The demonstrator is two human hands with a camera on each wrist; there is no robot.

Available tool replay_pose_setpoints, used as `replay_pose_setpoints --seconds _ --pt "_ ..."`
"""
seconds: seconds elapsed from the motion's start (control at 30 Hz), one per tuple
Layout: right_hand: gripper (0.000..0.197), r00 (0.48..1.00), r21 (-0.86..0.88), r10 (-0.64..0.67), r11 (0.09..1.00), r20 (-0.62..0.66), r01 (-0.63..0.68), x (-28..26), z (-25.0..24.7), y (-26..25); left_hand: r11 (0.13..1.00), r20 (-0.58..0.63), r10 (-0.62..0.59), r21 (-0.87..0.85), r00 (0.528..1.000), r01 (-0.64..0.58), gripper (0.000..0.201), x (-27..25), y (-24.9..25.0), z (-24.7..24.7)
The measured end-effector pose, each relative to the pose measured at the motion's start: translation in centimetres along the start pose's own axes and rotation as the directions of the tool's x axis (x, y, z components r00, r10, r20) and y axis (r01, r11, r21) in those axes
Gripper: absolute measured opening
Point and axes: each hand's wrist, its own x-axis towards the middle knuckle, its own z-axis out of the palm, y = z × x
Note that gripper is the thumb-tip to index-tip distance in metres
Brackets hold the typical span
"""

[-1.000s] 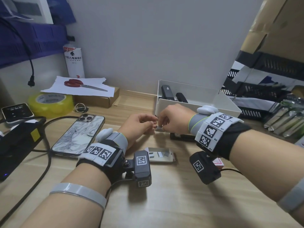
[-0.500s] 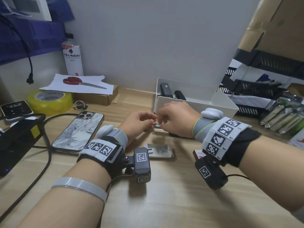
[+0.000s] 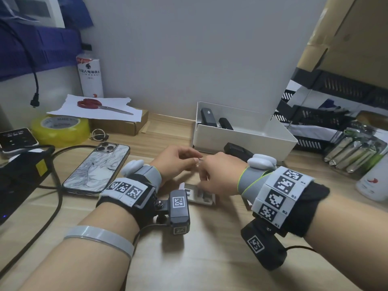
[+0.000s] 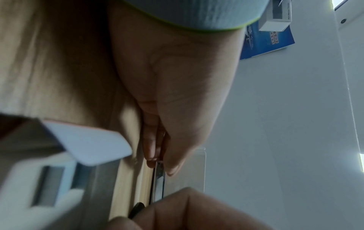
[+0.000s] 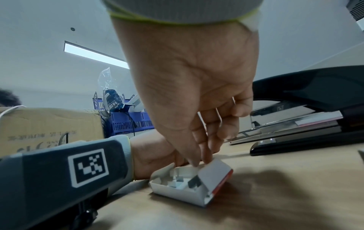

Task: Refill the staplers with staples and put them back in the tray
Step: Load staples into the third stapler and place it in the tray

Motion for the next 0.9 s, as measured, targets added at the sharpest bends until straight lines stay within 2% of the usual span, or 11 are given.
replay_pose_setpoints --seconds 0.13,0.37,0.47,0.6,0.7,0.9 --pt "0.023 0.999 0.007 0.036 0.999 0.013 -0.036 -0.3 0.2 -0.2 0.999 0.003 -0.005 0.032 1.0 0.005 0.014 -0.1 0.2 -0.1" --pt "0.021 0.999 0.112 0.034 0.993 0.013 -0.036 -0.2 -0.2 0.1 0.995 -0.008 0.006 0.097 1.0 -0.006 0.02 -0.3 0.5 -0.2" --pt "0.019 0.999 0.095 0.037 0.995 0.024 -0.039 -0.5 -0.3 0.3 0.996 -0.037 -0.019 0.084 0.999 0.022 0.014 -0.3 0.4 -0.2" --pt "0.038 0.998 0.041 0.059 0.997 0.021 -0.06 -0.7 -0.3 -0.3 0.997 -0.05 -0.043 0.055 0.998 0.046 0.008 -0.3 0.3 -0.1" --pt "0.041 0.997 0.038 0.076 0.996 0.003 -0.076 -0.7 -0.4 -0.5 0.998 -0.049 -0.035 0.058 0.998 0.038 0.008 -0.2 0.2 -0.2" --pt "0.044 0.996 -0.009 0.069 0.998 0.053 -0.068 -0.8 -0.3 -0.8 1.0 -0.066 -0.012 -0.019 0.998 0.011 0.02 -0.2 0.3 -0.1"
